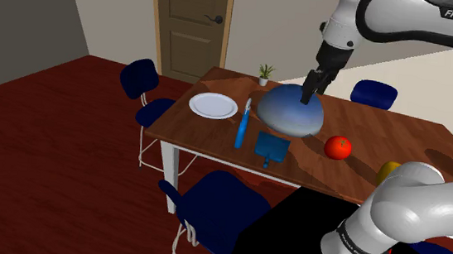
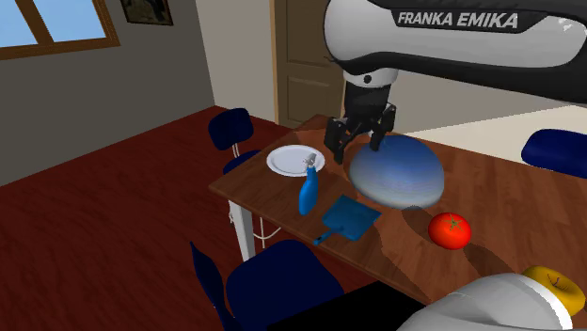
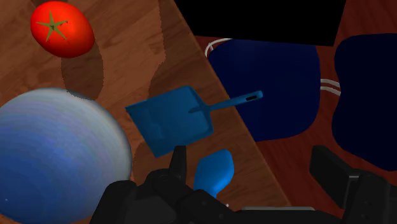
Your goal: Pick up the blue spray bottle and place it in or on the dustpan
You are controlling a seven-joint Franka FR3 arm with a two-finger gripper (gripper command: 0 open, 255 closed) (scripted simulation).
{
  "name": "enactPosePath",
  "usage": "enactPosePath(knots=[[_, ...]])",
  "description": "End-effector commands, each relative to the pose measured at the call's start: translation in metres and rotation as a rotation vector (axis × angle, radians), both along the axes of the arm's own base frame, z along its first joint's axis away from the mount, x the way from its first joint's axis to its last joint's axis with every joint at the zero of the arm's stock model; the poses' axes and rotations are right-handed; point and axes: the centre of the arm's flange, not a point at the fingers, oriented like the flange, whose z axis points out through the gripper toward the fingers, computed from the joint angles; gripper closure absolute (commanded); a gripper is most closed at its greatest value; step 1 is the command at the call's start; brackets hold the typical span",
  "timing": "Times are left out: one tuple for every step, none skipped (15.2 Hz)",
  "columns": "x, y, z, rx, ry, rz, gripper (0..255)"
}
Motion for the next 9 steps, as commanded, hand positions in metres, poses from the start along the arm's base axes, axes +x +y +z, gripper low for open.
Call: enactPosePath(knots=[[0.0, 0.0, 0.0, 0.0, 0.0, 0.0, 0], [0.003, 0.006, -0.011, -0.004, -0.016, -0.039, 0], [0.007, 0.013, -0.022, -0.008, -0.032, -0.078, 0], [0.011, 0.019, -0.033, -0.013, -0.048, -0.118, 0], [0.016, 0.024, -0.044, -0.017, -0.064, -0.157, 0], [0.021, 0.03, -0.055, -0.021, -0.08, -0.196, 0], [0.026, 0.035, -0.066, -0.025, -0.096, -0.235, 0], [0.032, 0.04, -0.076, -0.03, -0.112, -0.274, 0], [0.038, 0.045, -0.087, -0.034, -0.128, -0.313, 0]])
